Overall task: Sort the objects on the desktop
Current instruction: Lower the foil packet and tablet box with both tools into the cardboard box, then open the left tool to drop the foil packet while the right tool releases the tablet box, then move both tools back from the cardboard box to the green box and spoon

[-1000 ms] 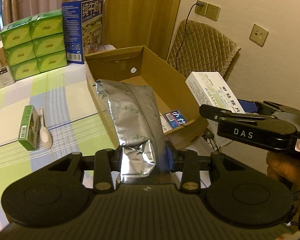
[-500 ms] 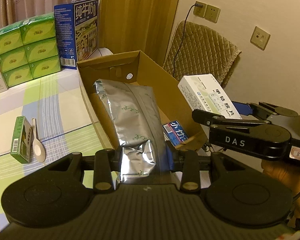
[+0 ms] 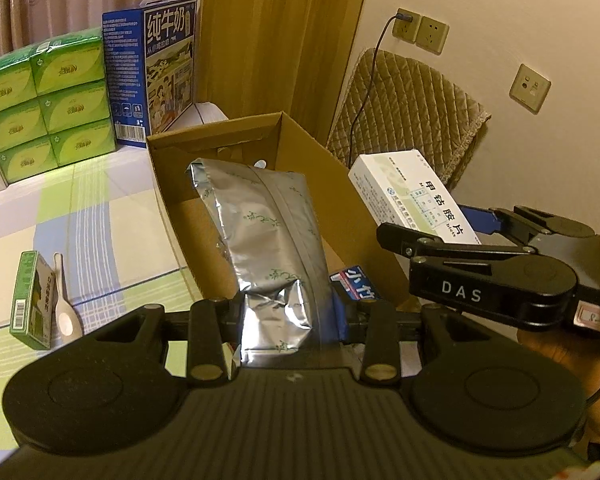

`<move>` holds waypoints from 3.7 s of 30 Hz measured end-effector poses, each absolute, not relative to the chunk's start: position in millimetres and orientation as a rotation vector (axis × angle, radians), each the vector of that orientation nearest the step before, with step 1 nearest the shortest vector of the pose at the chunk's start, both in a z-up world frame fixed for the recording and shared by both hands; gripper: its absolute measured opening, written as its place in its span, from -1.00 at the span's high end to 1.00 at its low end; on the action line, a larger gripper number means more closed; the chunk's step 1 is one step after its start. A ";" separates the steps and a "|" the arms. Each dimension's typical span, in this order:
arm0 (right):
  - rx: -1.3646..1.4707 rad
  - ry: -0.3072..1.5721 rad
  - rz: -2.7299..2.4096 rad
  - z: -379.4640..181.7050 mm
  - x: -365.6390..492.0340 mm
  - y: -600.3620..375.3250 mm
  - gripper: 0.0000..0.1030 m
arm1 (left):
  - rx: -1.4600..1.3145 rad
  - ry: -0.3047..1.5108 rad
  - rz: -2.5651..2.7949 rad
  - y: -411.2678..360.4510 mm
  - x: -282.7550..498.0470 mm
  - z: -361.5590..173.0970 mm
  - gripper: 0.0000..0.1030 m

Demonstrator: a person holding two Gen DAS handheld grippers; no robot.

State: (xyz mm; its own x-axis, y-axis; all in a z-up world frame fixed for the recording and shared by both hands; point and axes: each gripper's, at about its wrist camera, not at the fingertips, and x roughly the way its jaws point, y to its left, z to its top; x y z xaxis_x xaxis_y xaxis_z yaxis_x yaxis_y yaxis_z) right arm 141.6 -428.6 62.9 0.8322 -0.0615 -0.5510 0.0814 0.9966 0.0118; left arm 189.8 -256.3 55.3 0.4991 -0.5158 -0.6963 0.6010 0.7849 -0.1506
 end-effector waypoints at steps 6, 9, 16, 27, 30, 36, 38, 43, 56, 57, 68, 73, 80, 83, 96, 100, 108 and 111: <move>0.027 0.579 -0.076 63.8 148.9 -430.5 -0.33 | 0.108 0.795 -0.676 -260.2 200.8 57.7 0.36; 0.022 0.578 -0.073 63.1 153.1 -430.3 -0.33 | 0.102 0.794 -0.672 -260.9 206.6 58.3 0.36; 0.013 0.577 -0.064 62.7 164.6 -429.4 -0.33 | 0.091 0.791 -0.665 -263.6 221.2 60.1 0.36; 0.008 0.582 -0.077 59.6 179.2 -438.6 -0.33 | 0.061 0.799 -0.655 -274.2 241.8 54.9 0.36; 0.009 0.587 -0.080 58.0 181.7 -440.0 -0.32 | 0.054 0.797 -0.656 -277.2 245.2 53.1 0.40; 0.011 0.590 -0.079 55.1 182.1 -439.0 -0.33 | 0.034 0.795 -0.642 -274.4 258.0 53.4 0.50; 0.012 0.595 -0.075 53.8 182.4 -437.9 -0.33 | 0.038 0.792 -0.632 -270.3 259.2 53.7 0.50; 0.020 0.604 -0.060 50.1 183.7 -433.1 -0.33 | 0.031 0.800 -0.609 -257.5 258.9 50.1 0.48; 0.028 0.607 -0.041 49.7 187.0 -425.3 -0.33 | 0.030 0.797 -0.587 -247.3 250.6 45.1 0.36; 0.027 0.604 -0.039 50.0 187.0 -424.9 -0.33 | 0.028 0.796 -0.587 -246.5 250.5 45.5 0.36; 0.053 0.583 -0.033 48.5 177.5 -428.1 -0.52 | 0.017 0.773 -0.538 -229.5 245.8 46.4 -0.41; 0.059 0.596 -0.048 47.6 165.6 -430.6 -0.58 | 0.018 0.770 -0.516 -220.7 242.8 45.8 -0.58; 0.064 0.606 -0.040 53.5 144.6 -423.1 -0.93 | 0.039 0.735 -0.483 -209.5 227.4 49.3 -0.84; 0.077 0.612 -0.031 56.3 135.9 -418.6 -0.96 | 0.045 0.722 -0.467 -205.0 219.2 52.5 -0.89; 0.086 0.655 -0.017 69.7 96.8 -390.0 -0.96 | 0.034 0.705 -0.439 -180.5 174.5 63.1 -0.97; 0.074 0.661 -0.015 73.5 82.7 -379.1 -0.96 | 0.023 0.708 -0.429 -168.6 161.1 63.3 -0.97; 0.057 0.653 0.029 79.5 67.2 -352.3 -0.96 | 0.002 0.708 -0.401 -140.2 138.7 66.1 -0.97; 0.045 0.650 0.048 81.6 65.1 -341.2 -0.96 | -0.006 0.711 -0.388 -129.3 132.8 67.1 -0.97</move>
State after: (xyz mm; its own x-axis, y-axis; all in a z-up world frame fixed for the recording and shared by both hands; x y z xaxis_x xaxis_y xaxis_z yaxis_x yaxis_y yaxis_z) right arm 65.1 -341.2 81.6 0.7948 0.0587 -0.6040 -0.0304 0.9979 0.0570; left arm 132.8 -129.3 67.1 0.6894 -0.3487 -0.6349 0.3448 0.9288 -0.1358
